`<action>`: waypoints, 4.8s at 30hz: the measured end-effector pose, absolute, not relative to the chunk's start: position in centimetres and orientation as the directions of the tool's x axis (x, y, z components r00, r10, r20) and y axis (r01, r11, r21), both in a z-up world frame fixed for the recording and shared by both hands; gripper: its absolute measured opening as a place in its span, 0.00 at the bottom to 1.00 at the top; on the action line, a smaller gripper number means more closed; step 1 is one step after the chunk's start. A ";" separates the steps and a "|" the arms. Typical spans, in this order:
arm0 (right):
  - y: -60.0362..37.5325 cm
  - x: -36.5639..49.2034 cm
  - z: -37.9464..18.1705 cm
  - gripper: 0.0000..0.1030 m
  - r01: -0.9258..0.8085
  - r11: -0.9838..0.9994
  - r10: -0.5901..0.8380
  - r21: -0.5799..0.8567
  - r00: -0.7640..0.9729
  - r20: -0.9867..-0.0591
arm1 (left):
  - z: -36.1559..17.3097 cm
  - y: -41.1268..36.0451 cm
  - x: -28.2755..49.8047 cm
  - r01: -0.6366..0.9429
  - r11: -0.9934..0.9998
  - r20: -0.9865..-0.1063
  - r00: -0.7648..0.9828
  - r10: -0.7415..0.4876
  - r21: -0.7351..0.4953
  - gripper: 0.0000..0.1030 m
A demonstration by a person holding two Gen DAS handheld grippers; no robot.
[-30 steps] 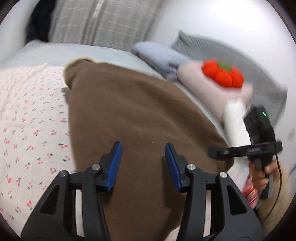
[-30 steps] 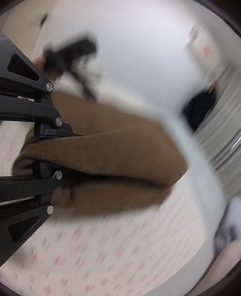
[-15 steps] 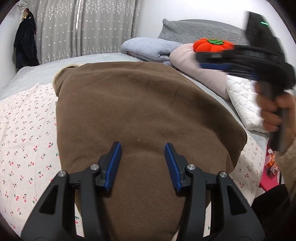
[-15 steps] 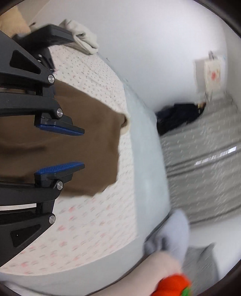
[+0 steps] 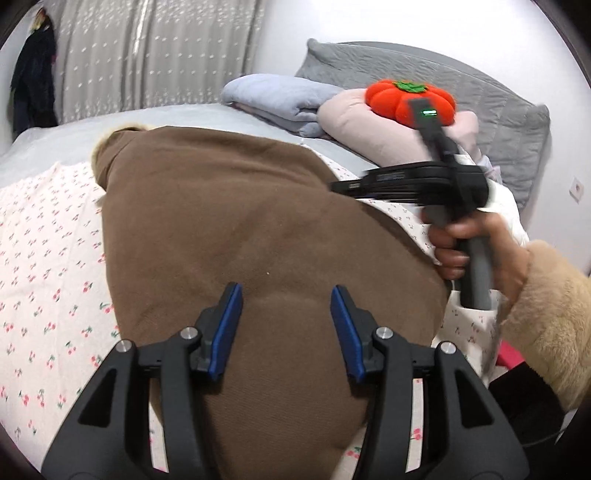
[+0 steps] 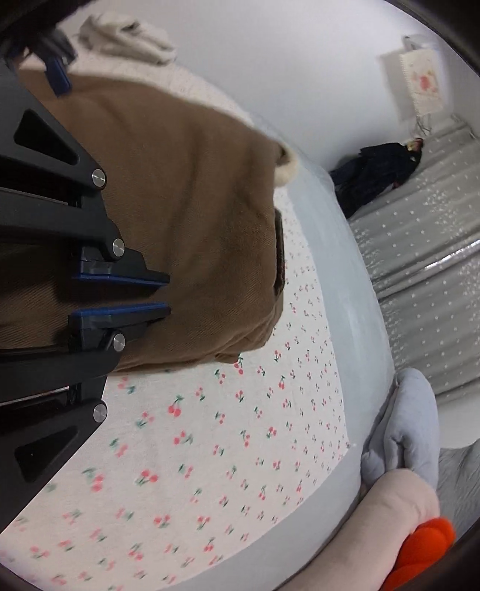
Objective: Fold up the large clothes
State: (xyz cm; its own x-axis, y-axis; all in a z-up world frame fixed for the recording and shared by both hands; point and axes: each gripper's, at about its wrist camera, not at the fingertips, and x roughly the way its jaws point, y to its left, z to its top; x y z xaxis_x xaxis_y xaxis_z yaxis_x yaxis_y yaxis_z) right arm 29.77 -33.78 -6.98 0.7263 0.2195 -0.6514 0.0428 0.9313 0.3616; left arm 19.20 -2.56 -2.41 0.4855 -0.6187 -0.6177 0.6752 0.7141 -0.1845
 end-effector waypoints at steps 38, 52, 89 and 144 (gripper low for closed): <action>-29.0 8.5 -2.4 0.93 0.275 0.958 -0.126 0.082 0.661 -0.739 | -0.5 -1.6 7.9 0.177 0.984 -0.786 0.613 -0.080 0.038 0.99; -25.3 9.6 -4.5 0.93 0.228 0.973 -0.164 -0.023 0.620 -0.767 | -1.9 -1.1 10.4 0.106 0.994 -0.818 0.574 -0.046 0.018 0.99; -24.6 10.4 -5.1 0.93 0.196 0.981 -0.125 -0.006 0.601 -0.789 | -2.3 -0.8 10.5 0.108 0.994 -0.817 0.576 -0.037 0.031 0.99; -24.7 10.4 -5.0 0.93 0.196 0.981 -0.122 -0.003 0.600 -0.791 | -2.6 -0.1 11.0 0.119 0.992 -0.826 0.563 -0.034 0.040 0.99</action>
